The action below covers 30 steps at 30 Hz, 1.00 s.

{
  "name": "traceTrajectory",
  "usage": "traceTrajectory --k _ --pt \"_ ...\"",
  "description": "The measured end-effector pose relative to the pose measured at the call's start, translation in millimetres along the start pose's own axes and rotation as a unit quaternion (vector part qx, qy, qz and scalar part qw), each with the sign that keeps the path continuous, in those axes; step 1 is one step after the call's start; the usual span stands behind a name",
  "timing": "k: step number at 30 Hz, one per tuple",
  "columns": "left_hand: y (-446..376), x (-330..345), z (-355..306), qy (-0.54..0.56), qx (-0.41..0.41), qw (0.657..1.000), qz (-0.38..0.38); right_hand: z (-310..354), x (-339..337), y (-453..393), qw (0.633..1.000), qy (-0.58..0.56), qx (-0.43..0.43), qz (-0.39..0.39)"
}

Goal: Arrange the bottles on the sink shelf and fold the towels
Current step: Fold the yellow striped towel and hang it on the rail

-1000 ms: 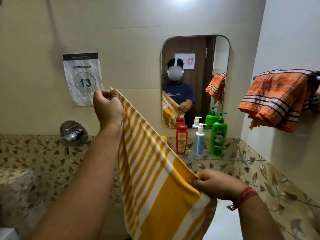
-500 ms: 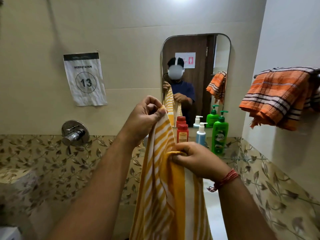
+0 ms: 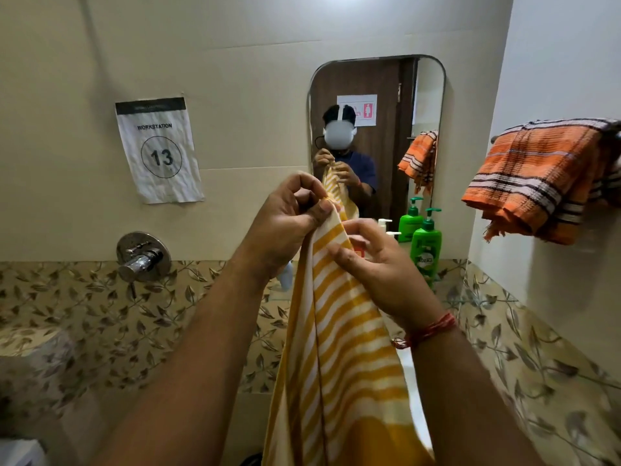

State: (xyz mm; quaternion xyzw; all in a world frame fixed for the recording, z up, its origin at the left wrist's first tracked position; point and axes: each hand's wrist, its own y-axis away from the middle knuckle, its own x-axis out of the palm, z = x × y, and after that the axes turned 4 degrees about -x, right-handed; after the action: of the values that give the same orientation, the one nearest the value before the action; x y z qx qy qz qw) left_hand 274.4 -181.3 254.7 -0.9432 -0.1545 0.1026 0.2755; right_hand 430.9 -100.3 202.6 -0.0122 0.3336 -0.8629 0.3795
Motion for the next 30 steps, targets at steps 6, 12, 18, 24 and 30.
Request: traceTrajectory --k 6,12,18,24,30 --pt "-3 1 -1 -0.016 0.017 1.0 -0.015 -12 10 3 0.999 -0.011 0.028 0.028" --pt "-6 -8 2 -0.001 0.016 0.997 -0.08 -31 20 16 0.99 0.087 -0.067 -0.094" --pt "-7 -8 8 0.005 0.03 0.997 -0.074 -26 33 16 0.949 0.201 -0.191 -0.15" --pt "-5 -8 18 0.053 0.039 0.996 -0.065 -33 53 23 0.954 0.24 -0.111 -0.141" --pt "-3 -5 24 0.065 0.042 0.995 -0.06 -34 49 17 0.953 0.241 -0.098 -0.158"
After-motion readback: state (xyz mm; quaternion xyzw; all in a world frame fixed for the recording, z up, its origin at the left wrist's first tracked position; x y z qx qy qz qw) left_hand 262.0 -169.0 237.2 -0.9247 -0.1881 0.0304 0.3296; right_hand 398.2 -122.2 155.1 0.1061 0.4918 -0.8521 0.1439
